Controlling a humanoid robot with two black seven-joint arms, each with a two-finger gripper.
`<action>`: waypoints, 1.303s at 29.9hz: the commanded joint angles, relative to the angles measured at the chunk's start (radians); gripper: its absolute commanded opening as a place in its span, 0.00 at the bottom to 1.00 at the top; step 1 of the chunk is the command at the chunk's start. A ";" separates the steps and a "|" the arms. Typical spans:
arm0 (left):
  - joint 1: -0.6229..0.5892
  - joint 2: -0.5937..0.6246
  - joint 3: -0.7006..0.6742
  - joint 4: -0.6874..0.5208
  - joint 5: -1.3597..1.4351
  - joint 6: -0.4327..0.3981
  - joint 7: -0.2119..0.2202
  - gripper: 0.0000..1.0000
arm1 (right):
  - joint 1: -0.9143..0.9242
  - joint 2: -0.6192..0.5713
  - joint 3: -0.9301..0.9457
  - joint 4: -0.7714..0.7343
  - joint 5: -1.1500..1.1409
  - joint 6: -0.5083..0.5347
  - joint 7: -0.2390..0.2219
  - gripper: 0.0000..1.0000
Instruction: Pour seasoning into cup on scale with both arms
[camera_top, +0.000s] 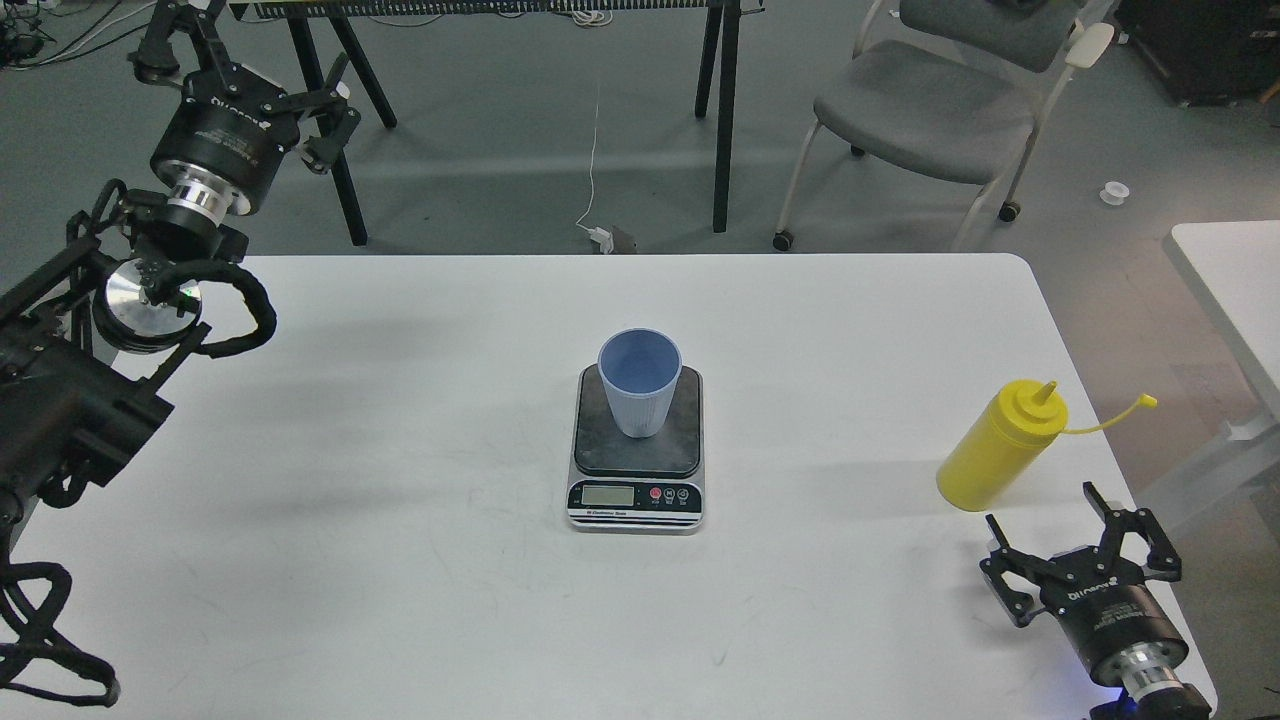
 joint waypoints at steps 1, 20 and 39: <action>0.001 0.001 -0.003 0.001 -0.001 -0.006 0.003 1.00 | -0.012 -0.137 0.033 0.008 -0.004 0.000 0.000 0.99; 0.011 0.014 -0.046 0.004 -0.010 -0.032 0.001 1.00 | 0.786 -0.098 -0.028 -0.632 -0.081 0.000 -0.016 0.99; 0.035 0.020 -0.045 0.004 -0.013 -0.026 0.000 1.00 | 1.085 0.203 -0.186 -1.011 -0.081 0.000 -0.028 0.99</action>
